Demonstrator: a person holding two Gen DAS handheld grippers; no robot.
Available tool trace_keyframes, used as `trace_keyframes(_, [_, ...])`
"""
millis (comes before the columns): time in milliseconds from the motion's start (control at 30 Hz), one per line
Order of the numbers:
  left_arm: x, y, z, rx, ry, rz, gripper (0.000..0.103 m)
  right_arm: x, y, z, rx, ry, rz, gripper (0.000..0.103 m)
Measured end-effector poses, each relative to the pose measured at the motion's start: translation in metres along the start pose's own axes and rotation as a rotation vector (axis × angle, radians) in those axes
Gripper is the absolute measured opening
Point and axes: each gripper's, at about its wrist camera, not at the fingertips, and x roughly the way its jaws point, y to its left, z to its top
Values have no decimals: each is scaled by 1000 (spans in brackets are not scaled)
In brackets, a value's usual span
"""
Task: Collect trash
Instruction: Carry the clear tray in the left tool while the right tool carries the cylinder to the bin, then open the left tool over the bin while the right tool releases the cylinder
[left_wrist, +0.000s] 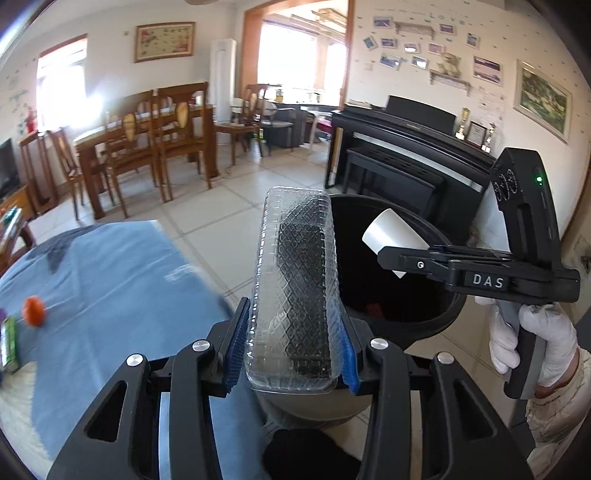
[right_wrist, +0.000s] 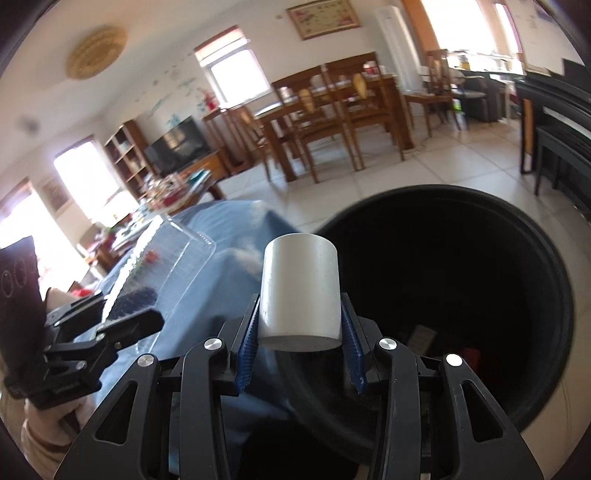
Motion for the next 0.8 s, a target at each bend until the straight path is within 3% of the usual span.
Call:
trace_keyframes(433, [66, -51, 21, 69, 53, -128, 42, -15, -80, -13, 96, -11, -94, 40])
trace_keyframes(800, [107, -73, 25, 90, 89, -150, 42, -16, -92, -22, 99, -22, -131, 41])
